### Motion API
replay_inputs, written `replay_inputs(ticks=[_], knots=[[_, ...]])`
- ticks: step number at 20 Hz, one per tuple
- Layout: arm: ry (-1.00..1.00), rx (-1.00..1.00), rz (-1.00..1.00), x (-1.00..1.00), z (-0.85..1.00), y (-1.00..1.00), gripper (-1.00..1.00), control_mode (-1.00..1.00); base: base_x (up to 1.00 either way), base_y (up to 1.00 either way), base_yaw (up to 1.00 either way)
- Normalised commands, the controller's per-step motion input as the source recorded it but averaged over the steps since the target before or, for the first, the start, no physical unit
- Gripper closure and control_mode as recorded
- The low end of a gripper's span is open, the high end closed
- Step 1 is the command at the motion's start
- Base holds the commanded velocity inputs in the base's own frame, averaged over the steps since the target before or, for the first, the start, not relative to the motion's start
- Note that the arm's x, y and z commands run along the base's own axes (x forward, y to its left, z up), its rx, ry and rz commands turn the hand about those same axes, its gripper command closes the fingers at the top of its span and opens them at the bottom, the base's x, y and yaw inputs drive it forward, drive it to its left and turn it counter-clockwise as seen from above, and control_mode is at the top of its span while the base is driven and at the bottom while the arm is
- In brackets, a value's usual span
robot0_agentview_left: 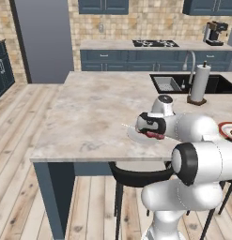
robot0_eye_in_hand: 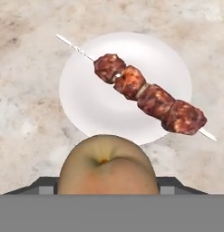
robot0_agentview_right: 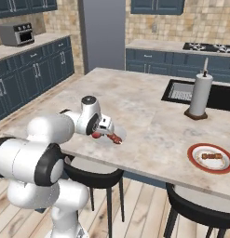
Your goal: Pick up each peach from the fridge and place one peach on each plate on the dining counter.
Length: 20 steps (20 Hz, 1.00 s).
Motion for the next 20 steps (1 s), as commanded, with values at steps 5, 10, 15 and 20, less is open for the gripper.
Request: replay_inputs(ticks=[5, 10, 15, 20], knots=[[0.00, 0.00, 0.00, 0.54, -0.25, 0.06, 1.00, -1.00, 0.00, 0.00, 0.00], [0.01, 0.00, 0.00, 0.51, -0.36, 0.10, 1.00, -1.00, 0.00, 0.00, 0.00], [0.03, 0.00, 0.00, 0.41, -0.40, 0.01, 1.00, -1.00, 0.00, 0.00, 0.00], [0.06, 0.00, 0.00, 0.49, -0.33, 0.00, 1.00, -1.00, 0.00, 0.00, 0.00]])
